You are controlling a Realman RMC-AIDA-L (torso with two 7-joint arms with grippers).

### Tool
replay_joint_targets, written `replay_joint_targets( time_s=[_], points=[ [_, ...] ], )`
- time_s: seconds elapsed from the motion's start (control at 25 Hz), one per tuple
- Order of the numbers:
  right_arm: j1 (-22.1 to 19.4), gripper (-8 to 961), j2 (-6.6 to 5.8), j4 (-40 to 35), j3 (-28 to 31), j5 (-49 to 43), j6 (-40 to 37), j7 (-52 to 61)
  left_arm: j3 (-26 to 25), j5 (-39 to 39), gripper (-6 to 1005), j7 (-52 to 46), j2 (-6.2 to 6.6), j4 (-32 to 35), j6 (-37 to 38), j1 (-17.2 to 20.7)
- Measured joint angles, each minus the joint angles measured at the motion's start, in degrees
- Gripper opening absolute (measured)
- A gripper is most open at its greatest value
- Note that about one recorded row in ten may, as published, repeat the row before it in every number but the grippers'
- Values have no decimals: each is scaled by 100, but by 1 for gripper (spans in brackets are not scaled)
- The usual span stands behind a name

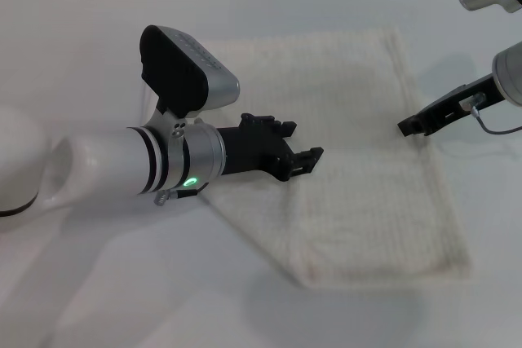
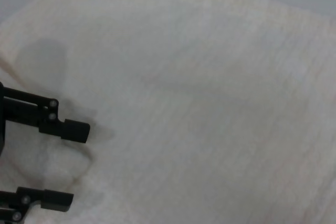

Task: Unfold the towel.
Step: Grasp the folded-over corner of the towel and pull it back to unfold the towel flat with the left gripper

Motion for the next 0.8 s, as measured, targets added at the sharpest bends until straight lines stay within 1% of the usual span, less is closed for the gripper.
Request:
replay_joint_targets(
  time_s=[0.44, 0.8],
  points=[
    [0, -2, 9, 0, 11, 0, -3, 2, -1, 57, 587, 48, 0, 1, 72, 32],
    [7, -2, 9, 1, 11, 0, -10, 16, -39, 65, 454, 51, 1, -119, 27, -9]
  ],
)
